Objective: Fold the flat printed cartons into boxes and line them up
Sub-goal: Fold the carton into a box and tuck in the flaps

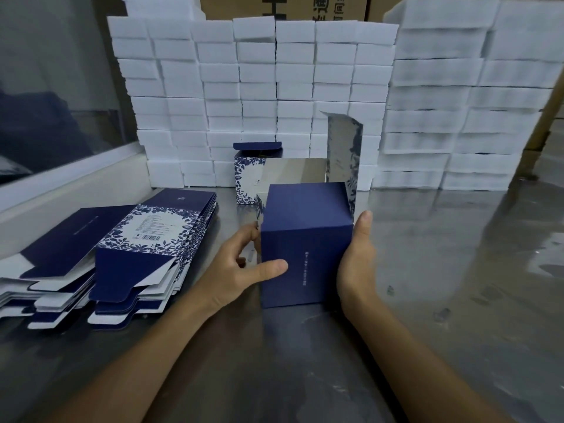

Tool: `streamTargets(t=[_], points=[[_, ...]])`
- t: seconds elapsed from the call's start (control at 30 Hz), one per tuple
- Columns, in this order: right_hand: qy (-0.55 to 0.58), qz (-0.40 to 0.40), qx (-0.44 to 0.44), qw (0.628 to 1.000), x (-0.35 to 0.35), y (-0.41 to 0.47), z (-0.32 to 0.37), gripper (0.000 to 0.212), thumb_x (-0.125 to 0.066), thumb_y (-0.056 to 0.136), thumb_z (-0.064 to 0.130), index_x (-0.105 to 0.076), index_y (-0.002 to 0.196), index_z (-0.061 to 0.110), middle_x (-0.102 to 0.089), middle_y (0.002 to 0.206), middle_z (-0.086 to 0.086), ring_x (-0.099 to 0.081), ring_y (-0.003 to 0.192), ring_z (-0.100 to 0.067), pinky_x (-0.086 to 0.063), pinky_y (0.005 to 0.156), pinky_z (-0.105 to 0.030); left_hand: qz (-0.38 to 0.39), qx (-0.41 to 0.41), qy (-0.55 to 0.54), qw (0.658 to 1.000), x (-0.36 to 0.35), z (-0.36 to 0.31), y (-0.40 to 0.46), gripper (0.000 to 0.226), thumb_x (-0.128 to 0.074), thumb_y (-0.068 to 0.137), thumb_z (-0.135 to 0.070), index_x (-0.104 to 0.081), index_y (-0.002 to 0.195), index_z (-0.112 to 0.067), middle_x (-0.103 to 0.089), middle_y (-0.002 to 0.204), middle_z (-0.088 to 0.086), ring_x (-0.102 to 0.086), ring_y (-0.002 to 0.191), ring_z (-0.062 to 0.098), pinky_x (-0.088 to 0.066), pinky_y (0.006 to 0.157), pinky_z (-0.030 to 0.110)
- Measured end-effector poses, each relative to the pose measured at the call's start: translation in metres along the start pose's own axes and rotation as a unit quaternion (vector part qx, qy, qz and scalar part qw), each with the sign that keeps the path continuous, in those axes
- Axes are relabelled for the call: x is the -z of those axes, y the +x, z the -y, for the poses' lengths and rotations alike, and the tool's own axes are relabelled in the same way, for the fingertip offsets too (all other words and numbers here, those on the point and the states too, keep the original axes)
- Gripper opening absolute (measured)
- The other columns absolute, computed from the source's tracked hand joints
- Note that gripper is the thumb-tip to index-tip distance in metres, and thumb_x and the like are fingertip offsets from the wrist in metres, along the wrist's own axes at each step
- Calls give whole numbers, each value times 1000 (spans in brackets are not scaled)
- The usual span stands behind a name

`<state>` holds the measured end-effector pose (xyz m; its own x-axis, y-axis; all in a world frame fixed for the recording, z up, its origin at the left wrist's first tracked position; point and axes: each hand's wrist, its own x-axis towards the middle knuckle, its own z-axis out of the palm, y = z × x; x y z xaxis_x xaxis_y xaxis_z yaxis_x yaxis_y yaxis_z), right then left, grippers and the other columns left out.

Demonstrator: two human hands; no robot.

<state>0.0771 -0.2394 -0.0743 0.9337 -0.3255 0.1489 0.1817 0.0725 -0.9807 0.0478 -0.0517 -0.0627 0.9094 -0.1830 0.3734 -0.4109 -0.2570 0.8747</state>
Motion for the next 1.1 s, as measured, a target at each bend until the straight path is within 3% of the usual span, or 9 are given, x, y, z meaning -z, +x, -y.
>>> streamTargets(t=[0.07,0.13,0.27,0.4,0.47,0.57,0.73,0.93,1.1], points=[[6,-27,14,1000,2,0,1,78,-22,102,66,-63,93,-1,-75,81,5,-67,72,-6,-48,65,-21,2,6,11,1000,0,2,0,82,-76,61,-51,-52,117,3,-64,120,7,-58,117,23,-40,100,63],[-13,-50,63,997,2,-3,2,69,-26,106,54,-58,82,-2,-67,68,4,-60,62,-6,-47,58,-18,-14,25,18,999,-1,4,1,82,-78,54,-54,-49,114,-6,-59,123,7,-54,121,19,-41,102,58],[-113,-98,134,980,3,-1,3,38,-38,108,34,-49,76,17,-56,74,4,-51,67,-12,-43,67,-36,-56,40,20,997,-3,8,4,111,-83,41,-56,-24,134,-43,-39,135,-15,-42,125,1,-46,100,34],[-117,-88,139,979,0,-2,2,24,-41,106,39,-53,87,30,-62,86,8,-58,77,-6,-46,70,-30,-131,18,73,989,-6,12,6,138,-87,38,-60,-7,149,-42,-24,147,-20,-28,138,2,-37,113,41],[-108,-55,139,983,-5,-6,1,31,-42,105,44,-53,83,26,-61,79,6,-57,70,-5,-45,65,-28,-170,-6,153,973,-9,13,6,137,-83,38,-68,-7,149,-42,-18,142,-26,-21,140,3,-28,115,36],[-88,68,150,982,-12,-13,1,51,-42,103,49,-55,70,13,-56,63,3,-52,60,-13,-46,60,-36,-216,-43,227,949,-10,13,7,135,-82,40,-65,-10,149,-34,-20,145,-13,-20,140,12,-25,111,34],[-30,228,87,969,-15,-20,7,56,-44,91,60,-59,58,18,-55,53,4,-50,49,-7,-43,50,-17,-251,-95,313,911,-1,10,7,132,-85,46,-55,-16,151,-13,-25,146,10,-25,136,28,-34,109,49],[-21,267,-9,963,-15,-21,9,54,-48,104,37,-46,55,16,-42,53,-1,-37,48,-11,-37,47,-19,-236,-128,401,876,2,7,6,132,-90,47,-48,-15,151,-15,-23,143,4,-27,133,31,-38,106,54],[-29,264,-32,964,-16,-22,6,54,-47,106,22,-38,53,18,-35,47,4,-29,43,-10,-29,44,-19,-205,-115,430,872,3,6,6,132,-92,45,-42,-15,150,-18,-29,144,15,-30,133,35,-40,103,56]])
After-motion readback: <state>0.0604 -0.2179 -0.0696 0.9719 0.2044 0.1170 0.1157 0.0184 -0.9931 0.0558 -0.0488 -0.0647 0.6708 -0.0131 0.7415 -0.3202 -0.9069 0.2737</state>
